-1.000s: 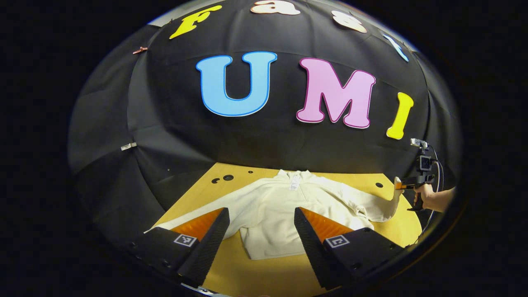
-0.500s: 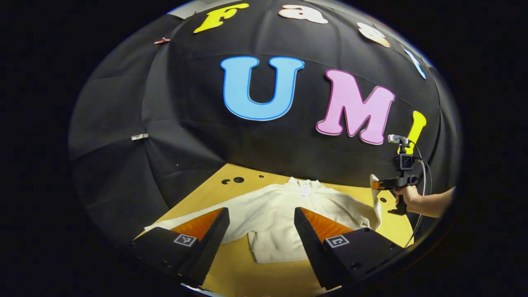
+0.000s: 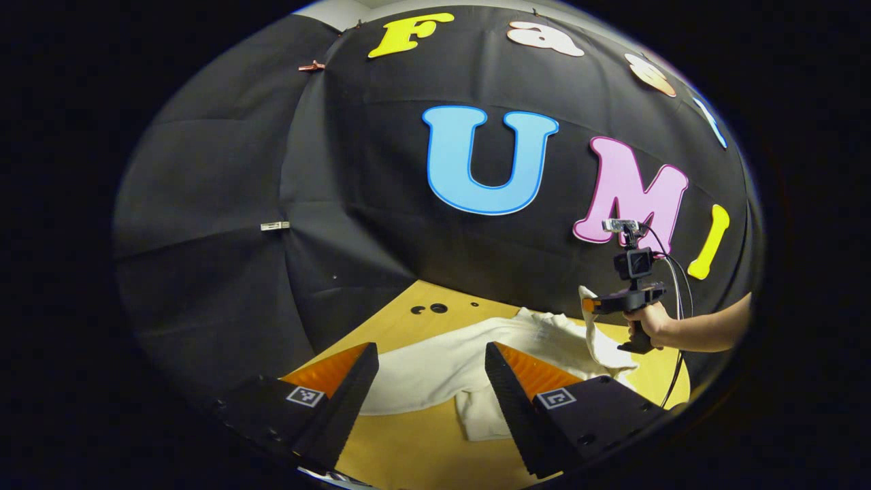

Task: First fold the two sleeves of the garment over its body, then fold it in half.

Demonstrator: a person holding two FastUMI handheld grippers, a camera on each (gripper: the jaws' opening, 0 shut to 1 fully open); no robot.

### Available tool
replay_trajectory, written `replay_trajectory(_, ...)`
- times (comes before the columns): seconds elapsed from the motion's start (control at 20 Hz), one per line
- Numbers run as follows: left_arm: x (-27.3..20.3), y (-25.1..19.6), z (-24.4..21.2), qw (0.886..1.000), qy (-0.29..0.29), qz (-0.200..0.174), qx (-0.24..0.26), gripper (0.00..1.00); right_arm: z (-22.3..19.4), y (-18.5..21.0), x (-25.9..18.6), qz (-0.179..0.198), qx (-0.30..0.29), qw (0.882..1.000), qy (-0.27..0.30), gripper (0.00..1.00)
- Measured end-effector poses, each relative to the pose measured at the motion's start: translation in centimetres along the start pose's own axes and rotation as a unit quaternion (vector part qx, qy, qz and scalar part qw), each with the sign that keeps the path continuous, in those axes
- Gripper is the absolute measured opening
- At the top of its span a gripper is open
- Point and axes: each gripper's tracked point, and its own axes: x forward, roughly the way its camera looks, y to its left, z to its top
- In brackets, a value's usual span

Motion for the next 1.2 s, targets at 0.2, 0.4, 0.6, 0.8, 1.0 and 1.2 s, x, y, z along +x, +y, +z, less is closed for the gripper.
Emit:
replay_trajectory(0.2, 0.1, 2.5, -0.7, 1.000, 0.004, 0.021, -0.001, 0.97, -1.5, 7.6, 3.7, 0.036, -0.031, 0.999, 0.020, 0.05)
replay_trajectory(0.4, 0.7, 4.1, -2.6, 0.999, 0.025, 0.032, -0.015, 0.97, -3.6, 14.4, 6.0, 0.065, -0.032, 0.996, 0.050, 0.05)
replay_trajectory(0.6, 0.9, 5.2, -2.5, 0.999, 0.021, 0.044, -0.020, 1.00, -5.4, 17.7, 7.1, 0.077, -0.021, 0.994, 0.079, 0.10)
replay_trajectory(0.8, 1.3, 5.9, -3.0, 0.998, 0.023, 0.052, -0.021, 0.97, -3.7, 18.2, 5.7, 0.096, 0.032, 0.993, 0.064, 0.46)
replay_trajectory(1.0, 2.3, 7.3, -4.3, 0.997, 0.028, 0.068, -0.036, 0.97, -1.2, 15.4, 3.0, 0.093, 0.043, 0.994, 0.032, 0.77)
replay_trajectory(1.2, 4.6, 11.0, -6.8, 0.992, 0.039, 0.112, -0.045, 0.97, -1.0, 9.2, -0.5, 0.049, 0.020, 0.999, 0.001, 0.98)
